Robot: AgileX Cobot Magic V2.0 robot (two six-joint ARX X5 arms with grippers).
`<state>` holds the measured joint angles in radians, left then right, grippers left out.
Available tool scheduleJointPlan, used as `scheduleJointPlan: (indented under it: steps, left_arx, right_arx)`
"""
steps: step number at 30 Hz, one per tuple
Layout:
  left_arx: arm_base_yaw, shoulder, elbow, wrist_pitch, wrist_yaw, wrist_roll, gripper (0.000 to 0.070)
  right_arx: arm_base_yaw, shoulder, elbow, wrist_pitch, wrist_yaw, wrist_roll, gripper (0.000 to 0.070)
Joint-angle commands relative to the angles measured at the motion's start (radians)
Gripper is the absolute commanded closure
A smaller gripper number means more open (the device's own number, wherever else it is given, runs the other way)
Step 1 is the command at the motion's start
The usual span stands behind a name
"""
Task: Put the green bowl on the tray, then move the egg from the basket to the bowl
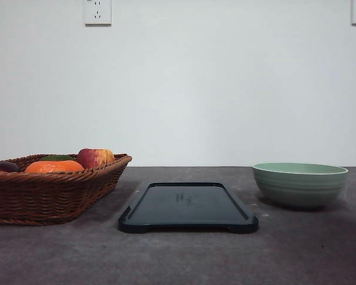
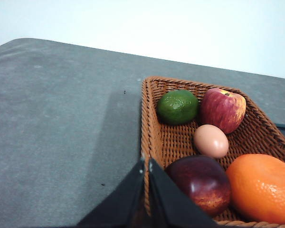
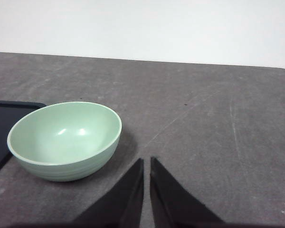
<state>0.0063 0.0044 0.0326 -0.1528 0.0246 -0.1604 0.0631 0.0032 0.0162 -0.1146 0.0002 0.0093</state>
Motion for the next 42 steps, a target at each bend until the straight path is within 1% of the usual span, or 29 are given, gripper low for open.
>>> scheduleJointPlan:
  steps: [1,3,5,7,9,14,16,17,19,21,24,26,28,29,31,32,34,35,38,42]
  left_arx:
    - [0.002,-0.001,-0.019,0.014,0.0,-0.026,0.07]
    - [0.002,-0.001,-0.019,0.018,0.0,-0.051,0.07]
    - [0.002,-0.001,-0.019,0.019,0.0,-0.099,0.07]
    - [0.002,-0.001,-0.019,0.018,0.0,-0.173,0.07]
    - [0.002,-0.001,-0.019,0.018,0.0,-0.293,0.07]
    - [0.002,-0.001,-0.019,0.018,0.001,-0.644,0.07]
    - [0.002,-0.001,-0.019,0.018,0.003,-0.751,0.07]
    - [0.002,-0.001,-0.019,0.018,0.007,-0.782,0.07]
    - [0.002,-0.001,-0.019,0.018,0.007,-0.788,0.07]
    - [0.002,-0.001,-0.018,0.019,0.005,-0.76,0.07]
    - [0.002,-0.001,-0.012,0.021,-0.008,-0.676,0.07]
    - [0.002,-0.001,-0.008,0.033,-0.01,-0.633,0.07]
    - [0.002,-0.001,-0.008,0.073,-0.01,-0.581,0.07]
    - [0.002,-0.001,-0.008,0.104,-0.01,-0.542,0.07]
    - [0.002,-0.001,-0.007,0.166,-0.01,-0.49,0.07]
    - [0.002,-0.001,-0.007,0.204,-0.01,-0.475,0.07]
    - [0.002,-0.001,-0.002,0.258,-0.01,-0.475,0.07]
    - [0.002,-0.001,0.005,0.267,-0.01,-0.475,0.07]
    - [0.002,0.002,0.037,0.26,-0.01,-0.466,0.07]
    - [0.002,0.021,0.104,0.208,-0.01,-0.409,0.07]
  right_arx:
    - [-0.001,0.0,-0.004,0.011,0.001,0.016,0.0684]
    - [-0.001,0.0,-0.004,0.011,0.0,0.017,0.0684]
    - [0.0,0.0,-0.004,0.01,-0.004,0.021,0.0684]
    - [0.0,0.0,-0.004,0.01,-0.008,0.066,0.0684]
    - [0.0,0.0,-0.004,0.01,-0.006,0.145,0.0685]
    - [0.0,0.0,-0.004,0.01,0.002,0.414,0.0686]
    - [0.0,0.0,-0.004,0.01,-0.001,0.487,0.0686]
    - [0.0,0.0,-0.004,0.01,0.0,0.511,0.0686]
    - [0.0,0.0,-0.004,0.011,0.0,0.527,0.0686]
    - [0.0,0.0,-0.003,0.012,0.0,0.527,0.069]
    - [0.0,0.0,-0.003,0.021,0.0,0.52,0.0691]
    - [0.0,0.0,-0.002,0.04,-0.004,0.496,0.0691]
    - [0.0,0.0,-0.002,0.073,-0.008,0.468,0.0691]
    - [0.0,0.0,-0.001,0.095,-0.011,0.453,0.0691]
    - [0.0,0.0,-0.001,0.136,-0.012,0.436,0.0691]
    - [0.0,0.0,0.002,0.155,-0.014,0.431,0.0692]
    - [0.0,0.001,0.017,0.165,-0.024,0.422,0.0692]
    - [0.0,0.001,0.027,0.164,-0.027,0.418,0.0693]
    - [0.0,0.002,0.066,0.154,-0.027,0.405,0.0693]
    - [0.0,0.021,0.139,0.115,-0.026,0.361,0.0693]
